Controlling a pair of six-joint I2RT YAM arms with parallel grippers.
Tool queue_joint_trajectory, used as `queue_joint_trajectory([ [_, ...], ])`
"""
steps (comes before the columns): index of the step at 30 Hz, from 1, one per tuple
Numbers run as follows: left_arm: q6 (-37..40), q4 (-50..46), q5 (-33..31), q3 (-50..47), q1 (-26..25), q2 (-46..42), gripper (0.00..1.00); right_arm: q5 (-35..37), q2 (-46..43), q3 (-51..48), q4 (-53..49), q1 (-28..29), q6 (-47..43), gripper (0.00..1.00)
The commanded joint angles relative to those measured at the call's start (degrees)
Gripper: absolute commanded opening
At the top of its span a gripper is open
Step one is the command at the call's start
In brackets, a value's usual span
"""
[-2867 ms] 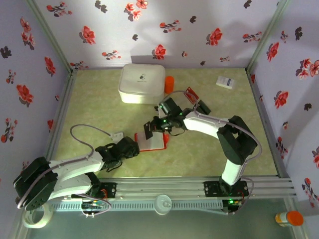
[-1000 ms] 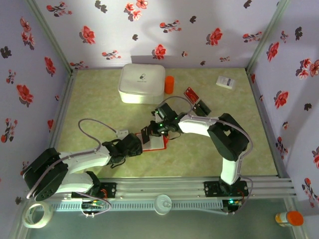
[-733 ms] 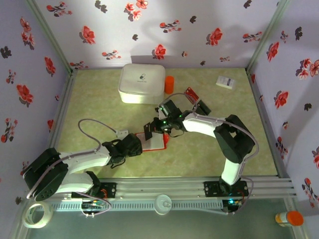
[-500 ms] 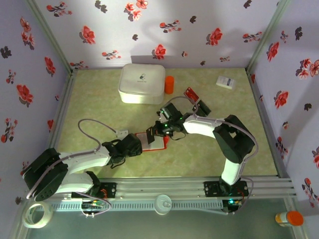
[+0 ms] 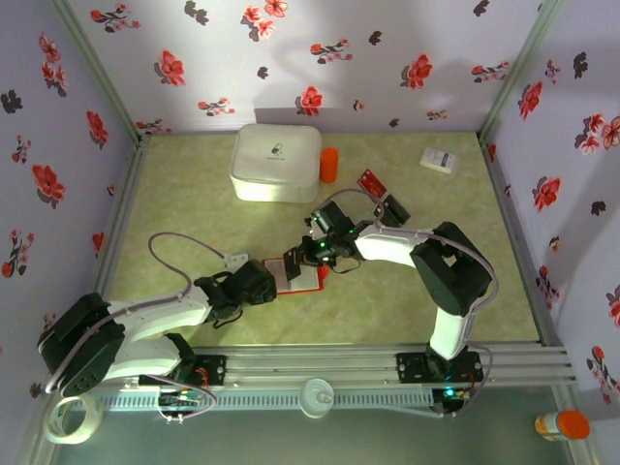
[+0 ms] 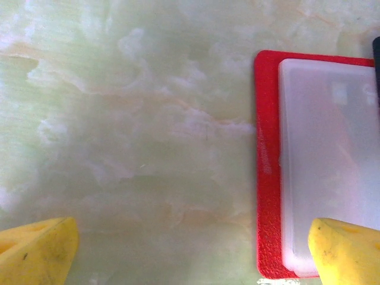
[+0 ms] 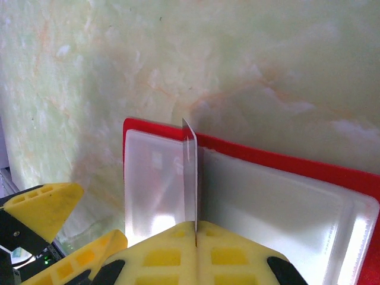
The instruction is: Put the credit cards into the card holder
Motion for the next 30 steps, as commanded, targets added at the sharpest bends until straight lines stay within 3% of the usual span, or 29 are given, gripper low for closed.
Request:
queue_joint_trajectory([
  [1,1.3,-2.2,-0.1,2.3,0.5,-0.9,1.00,0.3,1.4,-1.3,-0.1,0.1,0.0,0.00],
  [15,3.8,0.7,0.4,6.0,0.9,8.4,1.00,0.1,0.8,-1.7,0.5,0.2,0.5,0.00],
  [30,-0.6,0.9,0.1,-1.3,1.1,5.0,1.00,1.2,-7.3,-6.3,3.6,-3.1,2.5,0.00],
])
